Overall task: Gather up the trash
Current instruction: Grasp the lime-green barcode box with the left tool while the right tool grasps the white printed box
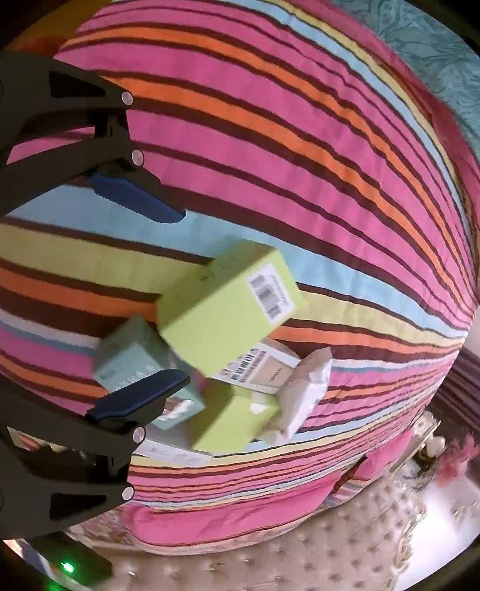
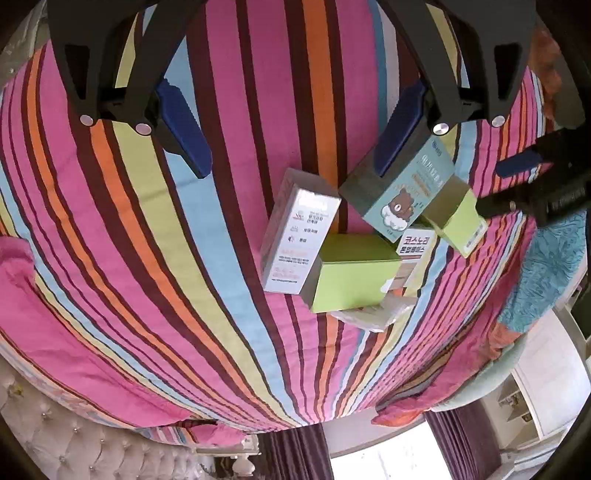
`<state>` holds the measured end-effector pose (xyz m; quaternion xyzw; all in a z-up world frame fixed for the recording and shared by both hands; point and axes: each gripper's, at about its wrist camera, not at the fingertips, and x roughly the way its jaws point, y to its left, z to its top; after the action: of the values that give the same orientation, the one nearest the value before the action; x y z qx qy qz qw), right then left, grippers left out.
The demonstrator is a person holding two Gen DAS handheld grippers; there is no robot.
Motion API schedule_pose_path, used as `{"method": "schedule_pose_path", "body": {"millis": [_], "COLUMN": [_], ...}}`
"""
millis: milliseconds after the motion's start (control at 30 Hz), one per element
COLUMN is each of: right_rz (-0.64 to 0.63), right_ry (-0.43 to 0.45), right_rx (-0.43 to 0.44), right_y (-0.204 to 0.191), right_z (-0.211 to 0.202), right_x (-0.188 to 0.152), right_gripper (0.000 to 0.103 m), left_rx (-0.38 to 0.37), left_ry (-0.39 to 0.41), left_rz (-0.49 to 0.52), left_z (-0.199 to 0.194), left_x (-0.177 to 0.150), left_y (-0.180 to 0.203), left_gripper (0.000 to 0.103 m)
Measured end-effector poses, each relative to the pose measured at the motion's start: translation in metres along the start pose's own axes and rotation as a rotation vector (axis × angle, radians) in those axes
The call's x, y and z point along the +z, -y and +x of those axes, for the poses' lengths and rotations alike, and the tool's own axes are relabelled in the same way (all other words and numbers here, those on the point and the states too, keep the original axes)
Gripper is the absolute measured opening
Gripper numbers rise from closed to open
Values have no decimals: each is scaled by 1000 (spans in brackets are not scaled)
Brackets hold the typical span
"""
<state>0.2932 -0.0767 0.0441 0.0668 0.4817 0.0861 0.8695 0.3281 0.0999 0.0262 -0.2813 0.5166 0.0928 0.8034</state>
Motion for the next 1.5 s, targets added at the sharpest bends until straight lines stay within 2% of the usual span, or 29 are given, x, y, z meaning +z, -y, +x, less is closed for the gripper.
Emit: {"method": "schedule_pose_path", "body": {"millis": [400,500,700,800,933,1033,1067,1100,1167,1233,1267,1367,1500], "right_rz": [3,5,39,31,33,11,-4,-12,-23,-31,-38,-52,-46], "right_ry": [-10,-17,-33,-37,-69,-84,-78,-74,-69,-68,-72,-79,-66], "right_rx": [-3,-16,-14,-45,-81,-94,-98,-98,-98,-105,-104,-84,-67], "right_y": [-2,0,3,0,1,1,0,0,1,3,4,10,18], "right_z": [21,28,39,45,58,65,65,65,63,62,61,55,45], "right_x": [16,18,25,28,29,27,27,27,28,28,27,23,11], "right_gripper": [85,85,85,85,85,84,83,80,69,44,39,30,29], "left_rx": [10,25,101,127,111,100,91,75,71,65,68,48,31], "left_ry": [-43,-40,-45,-51,-47,-28,-26,-22,-20,-17,-15,-3,33], "left_rz": [-130,-125,-144,-156,-179,-130,-110,-88,-62,-22,-5,29,77], "left_z": [23,30,42,50,56,54,54,52,50,49,48,41,29], "left_x": [28,34,35,32,28,24,23,23,23,22,22,17,9], "left_y": [13,20,18,12,1,-1,-2,-3,-6,-7,-7,-11,-14], "left_gripper": [80,80,80,80,80,79,72,64,61,58,56,54,53]}}
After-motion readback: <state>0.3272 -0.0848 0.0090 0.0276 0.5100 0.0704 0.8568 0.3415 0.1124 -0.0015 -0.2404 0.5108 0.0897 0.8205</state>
